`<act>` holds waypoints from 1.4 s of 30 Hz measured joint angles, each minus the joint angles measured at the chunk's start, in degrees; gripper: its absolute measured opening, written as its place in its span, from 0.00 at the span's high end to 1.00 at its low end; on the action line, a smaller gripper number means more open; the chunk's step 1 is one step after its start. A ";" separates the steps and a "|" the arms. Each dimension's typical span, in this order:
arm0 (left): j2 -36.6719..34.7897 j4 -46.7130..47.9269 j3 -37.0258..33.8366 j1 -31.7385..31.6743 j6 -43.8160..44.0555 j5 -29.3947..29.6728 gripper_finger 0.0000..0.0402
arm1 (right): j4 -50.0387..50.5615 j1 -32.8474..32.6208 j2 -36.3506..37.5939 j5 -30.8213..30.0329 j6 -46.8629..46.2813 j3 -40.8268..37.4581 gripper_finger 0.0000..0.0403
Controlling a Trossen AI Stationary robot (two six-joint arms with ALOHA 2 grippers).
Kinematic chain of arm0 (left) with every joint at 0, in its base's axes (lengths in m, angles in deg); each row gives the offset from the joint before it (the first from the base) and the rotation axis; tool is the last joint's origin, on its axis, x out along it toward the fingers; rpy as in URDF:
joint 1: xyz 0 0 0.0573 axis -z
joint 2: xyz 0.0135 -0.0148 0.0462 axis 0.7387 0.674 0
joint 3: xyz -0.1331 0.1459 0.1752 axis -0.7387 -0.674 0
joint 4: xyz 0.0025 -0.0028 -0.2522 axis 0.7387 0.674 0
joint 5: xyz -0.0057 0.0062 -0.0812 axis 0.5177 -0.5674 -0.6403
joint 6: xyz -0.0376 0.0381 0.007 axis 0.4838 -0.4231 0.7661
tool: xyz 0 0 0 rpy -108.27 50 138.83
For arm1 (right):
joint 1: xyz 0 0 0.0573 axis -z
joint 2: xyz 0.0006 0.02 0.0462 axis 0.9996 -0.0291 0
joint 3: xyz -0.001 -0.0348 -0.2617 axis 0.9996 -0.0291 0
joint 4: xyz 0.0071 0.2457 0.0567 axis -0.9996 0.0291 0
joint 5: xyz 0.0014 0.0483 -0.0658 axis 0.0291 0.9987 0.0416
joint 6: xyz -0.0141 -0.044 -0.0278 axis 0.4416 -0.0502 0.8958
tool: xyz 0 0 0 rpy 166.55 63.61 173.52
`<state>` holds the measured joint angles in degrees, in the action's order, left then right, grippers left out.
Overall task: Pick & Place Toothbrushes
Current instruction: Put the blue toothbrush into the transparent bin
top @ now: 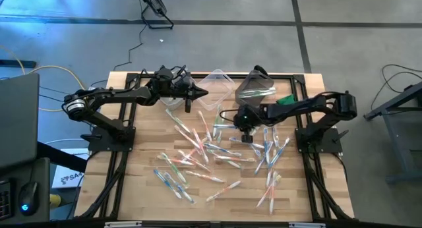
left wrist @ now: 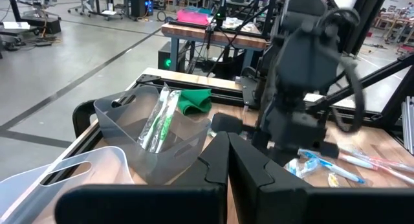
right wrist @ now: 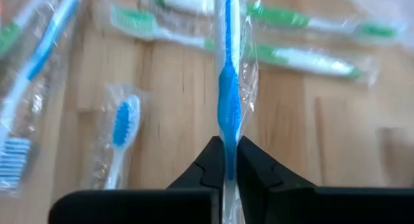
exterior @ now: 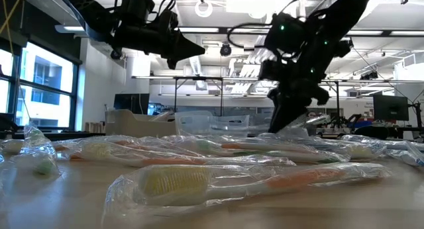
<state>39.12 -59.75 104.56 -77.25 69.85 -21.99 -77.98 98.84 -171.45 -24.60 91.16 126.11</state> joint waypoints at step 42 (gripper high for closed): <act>-7.89 -1.47 0.04 -4.50 -9.29 3.35 1.00 | -18.26 8.57 26.20 -6.25 1.66 -0.02 0.97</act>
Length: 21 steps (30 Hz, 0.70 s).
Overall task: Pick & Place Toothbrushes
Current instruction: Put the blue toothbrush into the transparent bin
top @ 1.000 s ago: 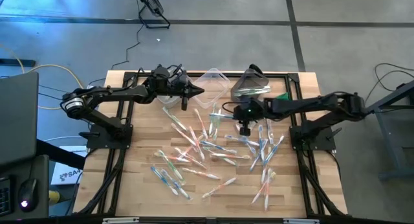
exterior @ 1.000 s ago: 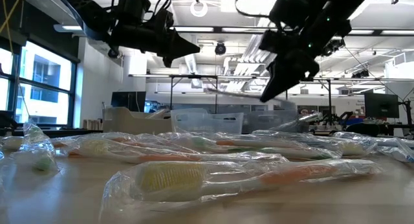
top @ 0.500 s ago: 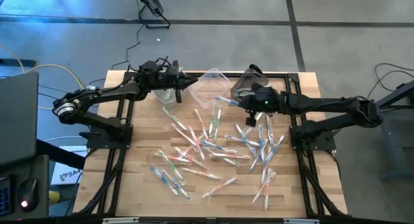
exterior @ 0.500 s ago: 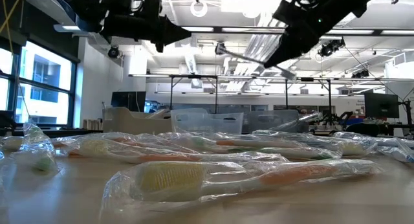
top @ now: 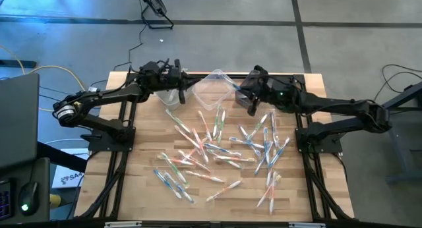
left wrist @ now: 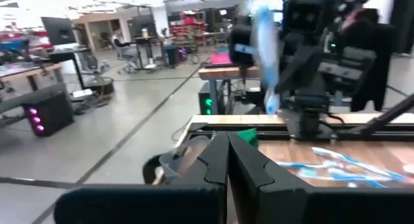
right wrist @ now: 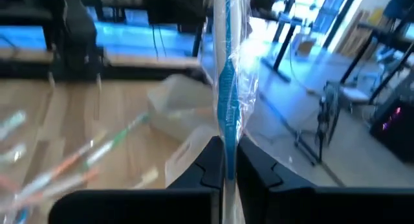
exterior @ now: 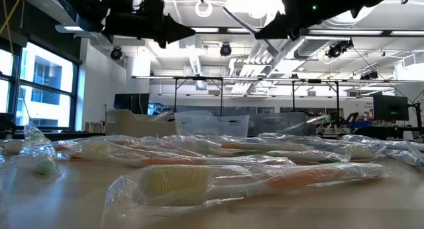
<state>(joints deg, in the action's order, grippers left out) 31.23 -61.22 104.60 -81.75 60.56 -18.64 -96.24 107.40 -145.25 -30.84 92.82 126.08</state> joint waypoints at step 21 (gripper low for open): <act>0.55 -8.97 -0.04 4.87 3.78 -4.05 0.65 | -23.23 -0.50 -13.61 10.00 1.09 0.02 0.97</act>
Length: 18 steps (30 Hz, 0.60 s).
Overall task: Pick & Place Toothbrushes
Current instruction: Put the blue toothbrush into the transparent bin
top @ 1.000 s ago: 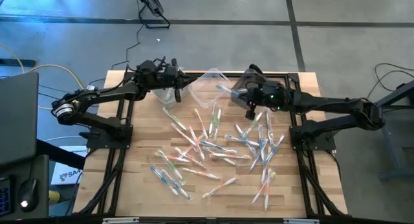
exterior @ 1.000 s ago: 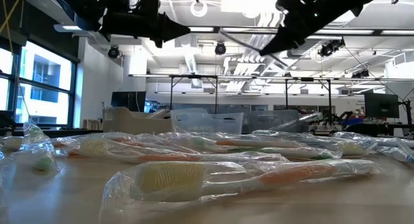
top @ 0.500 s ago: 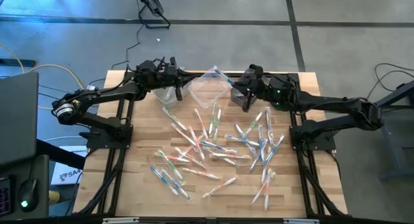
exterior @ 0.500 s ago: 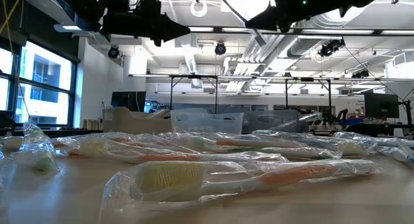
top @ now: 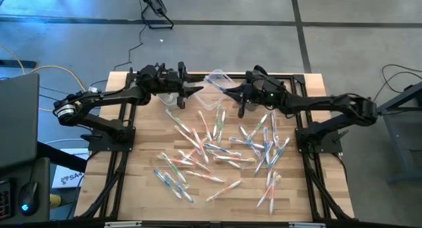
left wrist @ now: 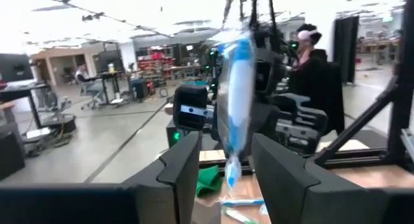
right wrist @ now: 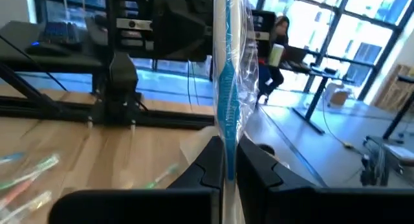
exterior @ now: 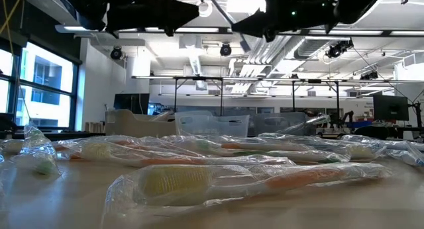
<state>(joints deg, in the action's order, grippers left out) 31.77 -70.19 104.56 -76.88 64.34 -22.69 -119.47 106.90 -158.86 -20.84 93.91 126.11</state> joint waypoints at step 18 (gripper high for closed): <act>1.09 -0.54 0.00 4.97 5.48 5.27 0.65 | -9.65 -1.07 -6.59 3.70 -1.64 0.00 0.97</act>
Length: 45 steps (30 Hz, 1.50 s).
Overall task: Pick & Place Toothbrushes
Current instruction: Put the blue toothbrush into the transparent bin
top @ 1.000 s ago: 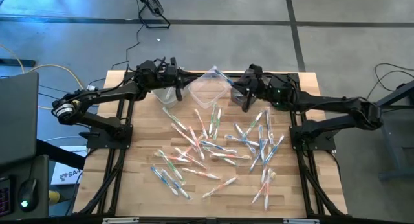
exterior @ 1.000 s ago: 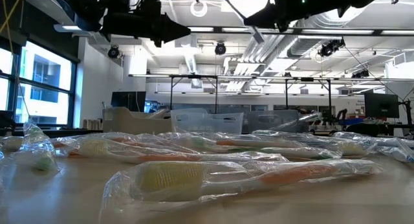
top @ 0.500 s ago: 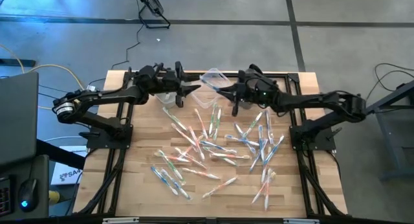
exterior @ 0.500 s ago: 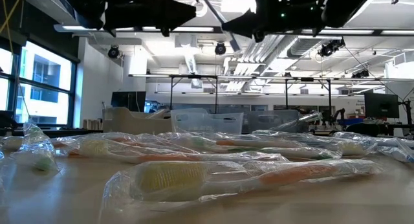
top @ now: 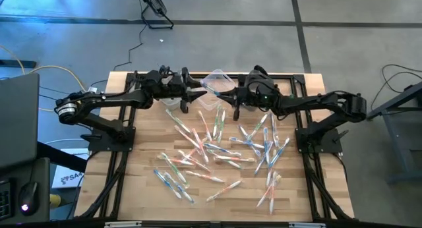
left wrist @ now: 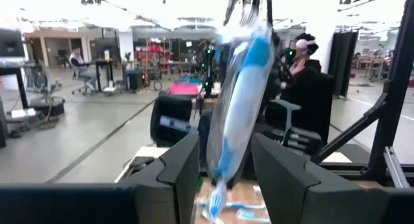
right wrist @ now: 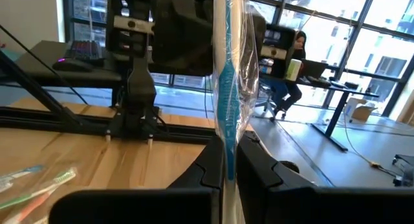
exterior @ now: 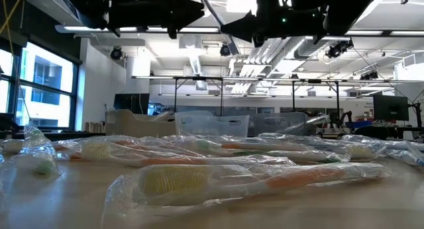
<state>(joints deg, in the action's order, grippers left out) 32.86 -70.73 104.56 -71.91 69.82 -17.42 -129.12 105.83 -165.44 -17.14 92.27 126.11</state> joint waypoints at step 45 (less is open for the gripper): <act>4.63 -8.49 0.00 2.18 -0.28 0.98 0.87 | 1.06 -0.28 -2.13 -1.21 -0.18 0.02 0.97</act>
<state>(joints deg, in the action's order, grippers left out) 37.50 -79.22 104.56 -69.73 69.54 -16.44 -128.05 105.55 -167.58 -18.35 92.09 126.13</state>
